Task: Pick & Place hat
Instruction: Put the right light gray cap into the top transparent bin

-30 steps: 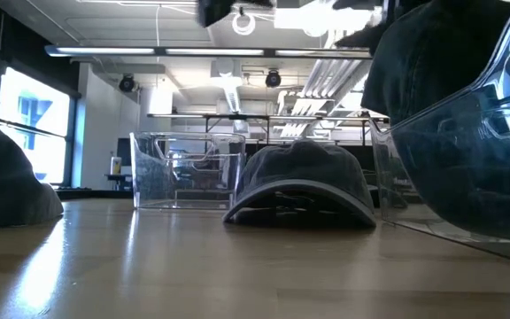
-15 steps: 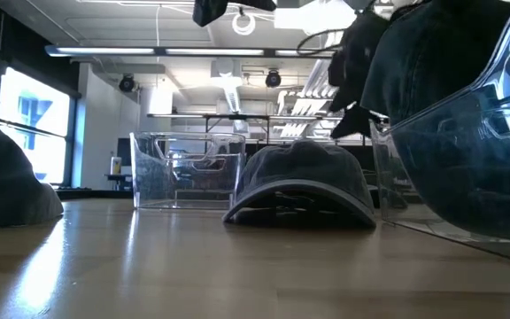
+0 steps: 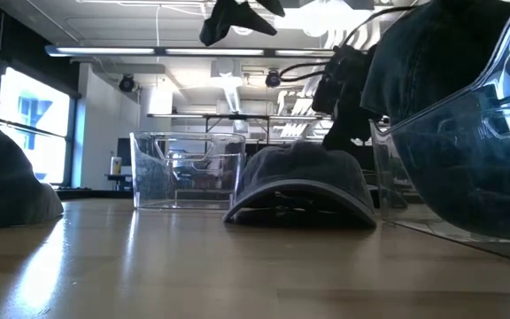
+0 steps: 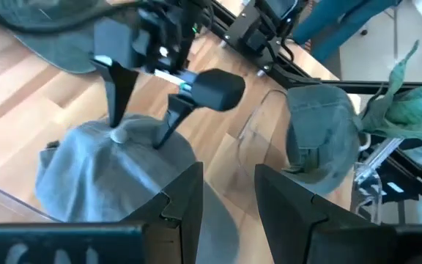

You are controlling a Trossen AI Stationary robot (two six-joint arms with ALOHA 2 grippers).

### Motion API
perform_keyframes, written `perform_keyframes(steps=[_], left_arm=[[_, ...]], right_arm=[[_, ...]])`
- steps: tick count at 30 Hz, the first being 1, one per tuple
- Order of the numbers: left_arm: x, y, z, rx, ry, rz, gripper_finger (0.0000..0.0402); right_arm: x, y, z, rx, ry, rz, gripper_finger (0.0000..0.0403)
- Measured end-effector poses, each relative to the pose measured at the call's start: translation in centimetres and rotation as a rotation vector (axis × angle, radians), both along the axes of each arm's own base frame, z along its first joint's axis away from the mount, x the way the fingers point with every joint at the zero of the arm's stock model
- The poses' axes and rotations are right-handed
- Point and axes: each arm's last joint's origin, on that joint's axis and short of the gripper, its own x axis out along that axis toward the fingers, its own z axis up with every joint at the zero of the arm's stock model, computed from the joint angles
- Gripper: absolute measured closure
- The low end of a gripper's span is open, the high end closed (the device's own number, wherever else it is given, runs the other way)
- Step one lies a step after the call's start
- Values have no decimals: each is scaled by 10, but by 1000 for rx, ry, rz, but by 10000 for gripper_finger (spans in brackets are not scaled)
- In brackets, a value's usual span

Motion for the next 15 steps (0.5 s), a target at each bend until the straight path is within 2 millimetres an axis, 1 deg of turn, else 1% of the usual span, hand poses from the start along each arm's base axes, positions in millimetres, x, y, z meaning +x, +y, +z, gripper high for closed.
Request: perform_keyframes(steps=[3, 5, 7, 9, 11, 13, 14, 15], left_arm=[[0, 13, 0, 5, 2, -13, 282], [-1, 22, 0, 29, 3, -40, 282], [-2, 33, 0, 61, 6, -89, 282], [-7, 44, 1, 66, 10, -139, 282], [-13, 56, 4, 87, 6, -182, 282], [-16, 66, 5, 127, 9, -211, 282], [-19, 71, 4, 142, 22, -223, 282], [-22, 76, 4, 155, 26, -238, 282]], right_arm=[[2, -1, -5, -17, 6, 19, 136], [3, -1, -9, -30, 3, 34, 162], [6, -2, -14, -20, 8, 30, 201], [7, -3, -16, 31, 8, 4, 254], [9, -3, -13, 95, -10, -9, 315], [8, -1, -6, 161, -26, -10, 374], [8, 0, 0, 184, -40, -11, 387], [7, 0, 9, 204, -60, -21, 389]])
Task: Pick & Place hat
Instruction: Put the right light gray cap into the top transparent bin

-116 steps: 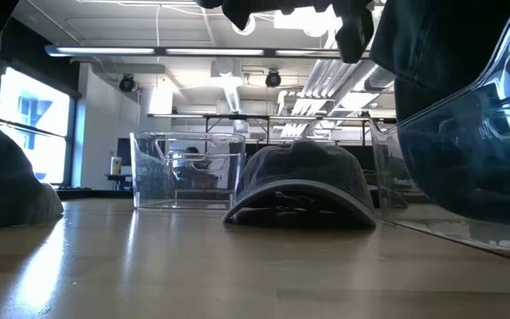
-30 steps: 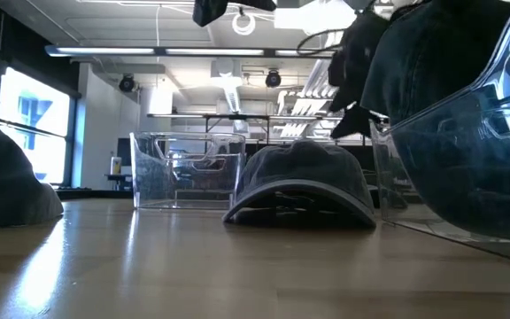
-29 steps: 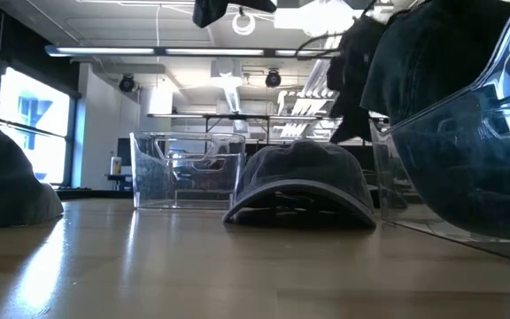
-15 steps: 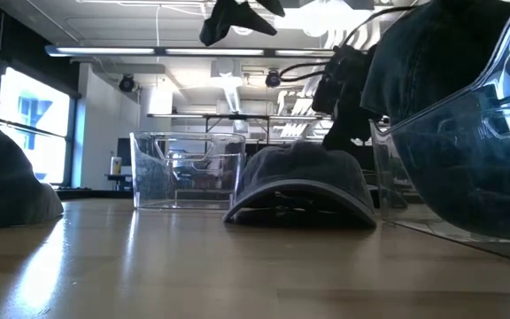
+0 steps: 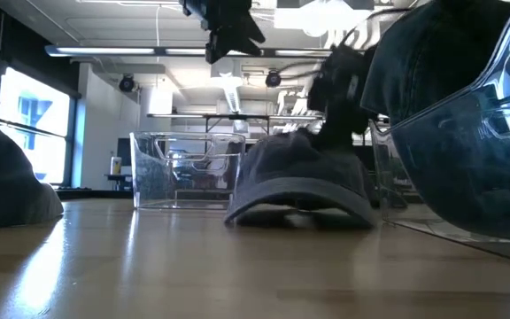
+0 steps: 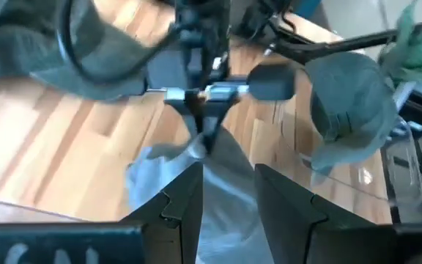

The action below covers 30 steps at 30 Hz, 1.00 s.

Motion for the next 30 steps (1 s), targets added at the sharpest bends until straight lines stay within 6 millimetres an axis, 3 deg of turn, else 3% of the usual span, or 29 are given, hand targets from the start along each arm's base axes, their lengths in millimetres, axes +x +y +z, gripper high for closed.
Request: perform_keyframes(steps=[4, 8, 11, 16, 22, 30], left_arm=[[-4, 14, 6, 53, -66, -92, 282], [-3, 19, 13, 57, -180, -230, 282], [0, 18, 20, 77, -276, -312, 282], [8, 16, 35, 178, -442, -341, 282], [12, 18, 42, 265, -525, -323, 265], [37, 7, 14, 161, -461, -407, 146]], right_arm=[[-2, 2, 44, 87, -109, -13, 371], [-8, 8, 93, 140, -232, 21, 396], [-13, 15, 125, 143, -312, 47, 391], [-22, 21, 162, 135, -412, 111, 397], [-24, 22, 177, 143, -445, 143, 394], [-25, 23, 176, 153, -443, 183, 396]])
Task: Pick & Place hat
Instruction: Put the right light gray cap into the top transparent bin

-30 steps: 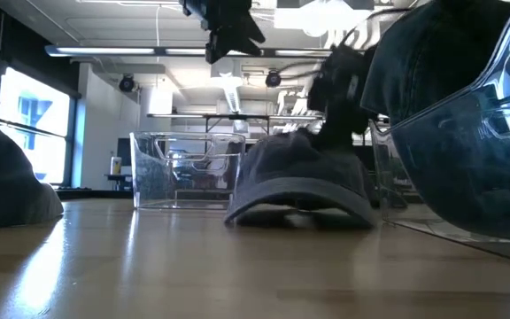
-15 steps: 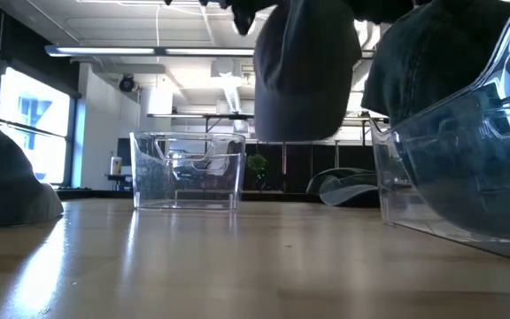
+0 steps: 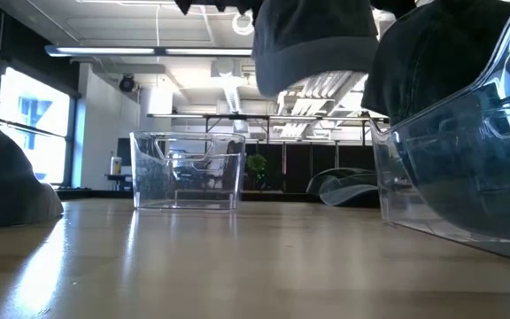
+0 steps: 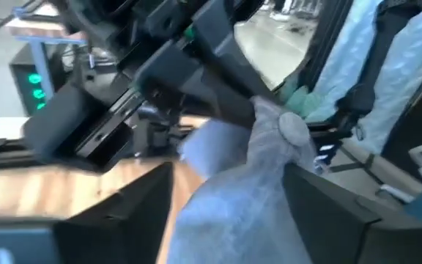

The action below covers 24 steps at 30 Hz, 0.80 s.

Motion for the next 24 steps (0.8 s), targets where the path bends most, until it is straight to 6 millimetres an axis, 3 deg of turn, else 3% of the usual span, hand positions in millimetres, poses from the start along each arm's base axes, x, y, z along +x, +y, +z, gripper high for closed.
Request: perform_keyframes(steps=[4, 8, 20, 24], left_arm=[[13, -10, -17, -35, 57, -58, 96], [19, -23, -23, -88, 88, -143, 87], [11, -27, -16, -296, 138, -417, 172], [7, -14, -14, -303, 133, -397, 184]], right_arm=[[-1, -1, 1, -5, -9, 16, 399], [-3, -3, 0, 7, 0, 27, 396], [-7, -12, -1, 33, 24, -7, 400], [-7, -12, -1, 34, 27, -13, 396]])
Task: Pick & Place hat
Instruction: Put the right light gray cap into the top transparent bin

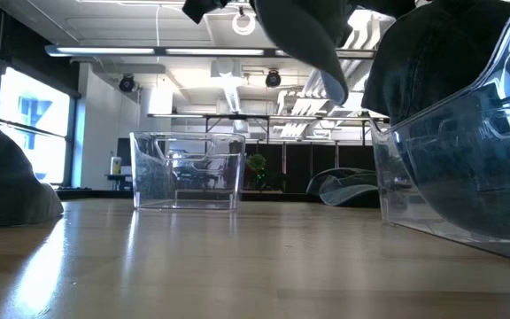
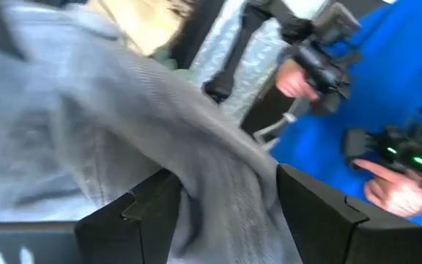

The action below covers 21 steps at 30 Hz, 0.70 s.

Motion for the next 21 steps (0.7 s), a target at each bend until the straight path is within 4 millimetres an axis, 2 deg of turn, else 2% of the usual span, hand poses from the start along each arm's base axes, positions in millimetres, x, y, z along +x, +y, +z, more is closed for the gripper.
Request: perform_keyframes(steps=[6, 12, 16, 18, 21], left_arm=[[-8, 39, 0, 24, 4, 180, 186], [-15, 62, 3, 38, -38, 239, 186], [-12, 61, 11, 65, -128, 239, 179], [-8, 51, 12, 59, -145, 218, 168], [5, 39, 4, 69, -128, 224, 149]], right_arm=[[0, -1, -1, -3, 10, -26, 399], [1, -3, -2, -22, 25, -105, 400], [1, -3, -2, -42, 22, -126, 397], [1, -3, -2, -54, 15, -124, 399], [1, -3, -3, -60, 13, -122, 399]])
